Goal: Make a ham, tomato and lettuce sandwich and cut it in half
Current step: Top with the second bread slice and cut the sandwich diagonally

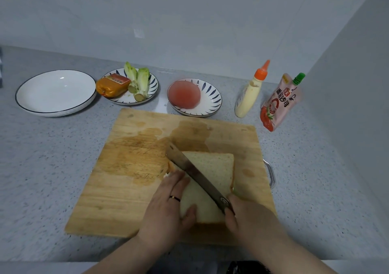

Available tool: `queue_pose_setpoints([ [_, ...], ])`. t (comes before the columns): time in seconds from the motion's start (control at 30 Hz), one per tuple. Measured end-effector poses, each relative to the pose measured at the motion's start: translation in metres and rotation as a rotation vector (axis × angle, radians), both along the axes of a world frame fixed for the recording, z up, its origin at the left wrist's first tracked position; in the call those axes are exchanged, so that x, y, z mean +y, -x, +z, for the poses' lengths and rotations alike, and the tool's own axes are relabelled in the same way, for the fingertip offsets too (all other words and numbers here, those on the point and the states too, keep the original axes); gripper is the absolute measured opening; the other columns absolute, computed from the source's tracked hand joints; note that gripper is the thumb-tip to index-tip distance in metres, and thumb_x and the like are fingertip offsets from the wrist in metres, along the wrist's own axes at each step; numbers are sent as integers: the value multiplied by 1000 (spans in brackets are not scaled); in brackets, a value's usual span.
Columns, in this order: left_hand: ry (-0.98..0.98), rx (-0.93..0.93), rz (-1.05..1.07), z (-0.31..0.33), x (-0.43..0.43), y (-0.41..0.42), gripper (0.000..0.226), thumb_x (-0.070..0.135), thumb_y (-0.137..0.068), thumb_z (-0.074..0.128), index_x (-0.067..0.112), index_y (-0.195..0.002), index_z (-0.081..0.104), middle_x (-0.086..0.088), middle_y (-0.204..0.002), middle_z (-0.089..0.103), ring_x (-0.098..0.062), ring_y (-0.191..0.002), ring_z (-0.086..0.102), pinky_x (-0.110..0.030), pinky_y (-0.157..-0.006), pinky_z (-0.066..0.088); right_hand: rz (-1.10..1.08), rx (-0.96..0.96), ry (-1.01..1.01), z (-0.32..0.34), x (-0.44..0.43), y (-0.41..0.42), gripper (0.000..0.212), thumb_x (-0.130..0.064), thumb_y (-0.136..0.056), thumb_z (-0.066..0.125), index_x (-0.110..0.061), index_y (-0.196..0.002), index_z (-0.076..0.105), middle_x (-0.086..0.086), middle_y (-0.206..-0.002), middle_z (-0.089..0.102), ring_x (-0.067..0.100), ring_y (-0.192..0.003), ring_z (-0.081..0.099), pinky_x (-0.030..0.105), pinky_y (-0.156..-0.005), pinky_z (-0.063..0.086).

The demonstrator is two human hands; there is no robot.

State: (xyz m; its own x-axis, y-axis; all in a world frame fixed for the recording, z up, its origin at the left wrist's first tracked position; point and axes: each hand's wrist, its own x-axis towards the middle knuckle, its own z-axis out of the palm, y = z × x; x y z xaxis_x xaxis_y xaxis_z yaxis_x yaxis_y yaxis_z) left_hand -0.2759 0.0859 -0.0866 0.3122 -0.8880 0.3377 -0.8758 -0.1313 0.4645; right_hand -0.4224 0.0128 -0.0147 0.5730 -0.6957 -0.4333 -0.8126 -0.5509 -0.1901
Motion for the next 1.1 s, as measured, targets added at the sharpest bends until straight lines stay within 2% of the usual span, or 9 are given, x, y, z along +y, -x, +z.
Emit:
queue_pose_setpoints([
  [0.1,-3,20,-10,2,0,-2,55,29,-58,65,0,-104,64,-17,-108,64,-36,-98,63,-51,-78,46,-43,161,-37,6,0,18,28,-39,-95,27,-32,-69,23,-9,-65,26,9,-61,35,23,-61,31],
  [0.17,-15,11,-10,1,0,-2,54,33,-60,62,0,-103,64,-17,-108,65,-36,-99,63,-52,-73,48,-75,243,-83,11,3,23,19,-41,-95,26,-34,-78,21,-10,-67,23,15,-75,38,24,-70,32],
  [0.3,-52,22,-29,4,-1,-3,55,39,-67,49,1,-104,64,-16,-110,64,-33,-103,62,-53,-68,49,-3,57,-17,6,1,-3,20,-36,-97,27,-35,-78,34,-6,-74,45,10,-68,48,24,-55,31],
  [0.37,-59,29,-31,5,-1,-3,56,39,-68,46,1,-104,64,-16,-110,64,-31,-107,60,-54,-69,49,11,10,17,4,-2,-9,19,-33,-97,27,-26,-99,45,1,-89,57,19,-86,58,25,-60,32],
  [0.5,-72,21,-25,6,1,-2,54,33,-61,62,0,-103,64,-18,-108,64,-36,-99,62,-54,-78,43,-23,147,-56,10,2,13,31,-36,-97,26,-32,-66,23,-7,-68,33,12,-65,41,19,-51,26],
  [0.6,-71,31,-26,8,2,-1,56,26,-54,67,-1,-102,65,-20,-107,65,-38,-97,63,-55,-78,43,-106,237,-95,13,8,27,35,-41,-95,26,-33,-62,17,-9,-67,24,14,-69,36,26,-66,33],
  [0.8,-76,136,-24,10,4,-2,56,37,-66,53,-2,-106,63,-21,-113,61,-39,-106,57,-55,-91,35,-119,-83,1,11,3,7,37,-38,-94,35,-26,-60,25,-6,-58,37,6,-53,36,24,-54,30],
  [0.97,-68,223,-32,11,4,-3,60,35,-70,58,7,-123,53,-6,-135,45,-18,-128,33,-31,-111,12,-328,-495,-98,50,-15,30,28,-44,-82,46,-27,-59,45,-17,-38,48,-1,-36,43,14,-39,30],
  [1.1,-33,242,-72,11,8,-6,62,38,-77,62,17,-132,43,10,-139,31,1,-125,15,-15,-108,-1,-340,-422,115,67,-32,56,19,-52,-79,33,-40,-84,46,-13,-55,54,-3,-50,51,15,-45,28],
])
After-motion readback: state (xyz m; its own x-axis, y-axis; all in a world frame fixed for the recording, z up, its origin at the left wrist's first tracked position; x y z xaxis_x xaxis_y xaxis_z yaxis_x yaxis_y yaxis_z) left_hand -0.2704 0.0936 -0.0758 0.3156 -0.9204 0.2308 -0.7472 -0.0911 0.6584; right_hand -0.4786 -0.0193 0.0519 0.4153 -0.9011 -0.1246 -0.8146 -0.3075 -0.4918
